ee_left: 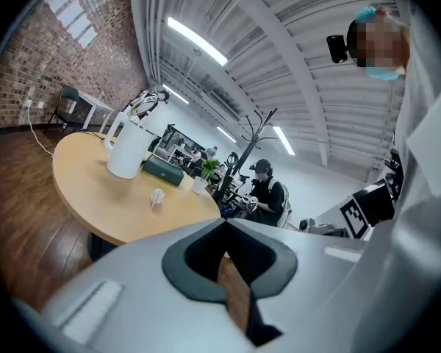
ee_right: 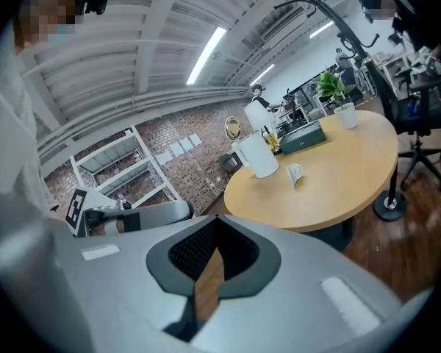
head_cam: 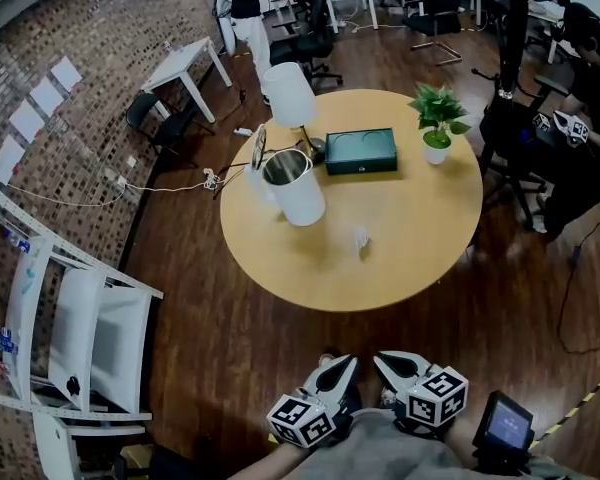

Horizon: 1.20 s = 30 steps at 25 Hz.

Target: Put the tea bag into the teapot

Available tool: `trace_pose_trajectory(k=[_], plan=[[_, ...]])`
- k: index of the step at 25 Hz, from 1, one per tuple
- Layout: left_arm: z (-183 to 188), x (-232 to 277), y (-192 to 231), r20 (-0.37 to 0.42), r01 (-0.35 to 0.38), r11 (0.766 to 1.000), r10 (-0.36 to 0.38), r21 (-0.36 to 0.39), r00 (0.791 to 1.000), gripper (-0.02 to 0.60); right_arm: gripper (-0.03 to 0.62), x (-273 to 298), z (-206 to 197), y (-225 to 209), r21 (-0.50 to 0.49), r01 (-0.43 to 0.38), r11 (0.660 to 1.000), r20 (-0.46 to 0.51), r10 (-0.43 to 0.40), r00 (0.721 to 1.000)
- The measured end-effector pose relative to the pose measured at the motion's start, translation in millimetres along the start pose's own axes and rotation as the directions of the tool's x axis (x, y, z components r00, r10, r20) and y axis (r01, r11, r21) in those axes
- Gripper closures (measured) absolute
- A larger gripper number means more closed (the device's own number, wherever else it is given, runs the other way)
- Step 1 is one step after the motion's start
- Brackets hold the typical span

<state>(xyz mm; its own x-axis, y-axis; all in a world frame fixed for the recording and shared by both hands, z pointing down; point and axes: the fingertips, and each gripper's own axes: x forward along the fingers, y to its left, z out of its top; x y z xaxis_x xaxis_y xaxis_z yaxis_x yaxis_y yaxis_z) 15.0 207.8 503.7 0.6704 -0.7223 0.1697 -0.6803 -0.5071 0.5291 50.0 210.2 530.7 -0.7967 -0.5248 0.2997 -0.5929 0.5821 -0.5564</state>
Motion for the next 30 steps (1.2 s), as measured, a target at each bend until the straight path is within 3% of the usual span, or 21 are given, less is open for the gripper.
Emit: trace_pose_trajectory(k=[5, 12, 17, 24, 30], plan=[[20.7, 29.2, 50.1, -0.016, 0.044, 0.999, -0.045, -0.009, 0.999, 0.581, 0.591, 46.8, 22.5, -29.7, 0.005, 0.054, 0.999, 0.016, -0.054, 0.998], [91.3, 68.8, 127.9, -0.040, 0.143, 0.990, -0.142, 0.015, 0.989, 0.581, 0.591, 125.2, 83.0, -55.5, 0.019, 0.159, 0.987, 0.073, -0.160, 0.984], [118.8, 83.1, 172.2, -0.067, 0.194, 0.981, -0.193, 0.016, 0.979, 0.581, 0.591, 167.6, 104.7, -67.0, 0.036, 0.226, 0.973, 0.103, -0.229, 0.968], [137.9, 92.3, 203.5, -0.089, 0.226, 0.974, -0.225, 0.003, 0.970, 0.581, 0.591, 194.3, 121.8, -74.6, 0.054, 0.297, 0.953, 0.113, -0.302, 0.947], [146.4, 117.0, 211.4, -0.090, 0.210, 0.978, -0.208, 0.009, 0.974, 0.581, 0.591, 199.5, 141.0, -98.6, 0.053, 0.302, 0.952, 0.117, -0.306, 0.945]])
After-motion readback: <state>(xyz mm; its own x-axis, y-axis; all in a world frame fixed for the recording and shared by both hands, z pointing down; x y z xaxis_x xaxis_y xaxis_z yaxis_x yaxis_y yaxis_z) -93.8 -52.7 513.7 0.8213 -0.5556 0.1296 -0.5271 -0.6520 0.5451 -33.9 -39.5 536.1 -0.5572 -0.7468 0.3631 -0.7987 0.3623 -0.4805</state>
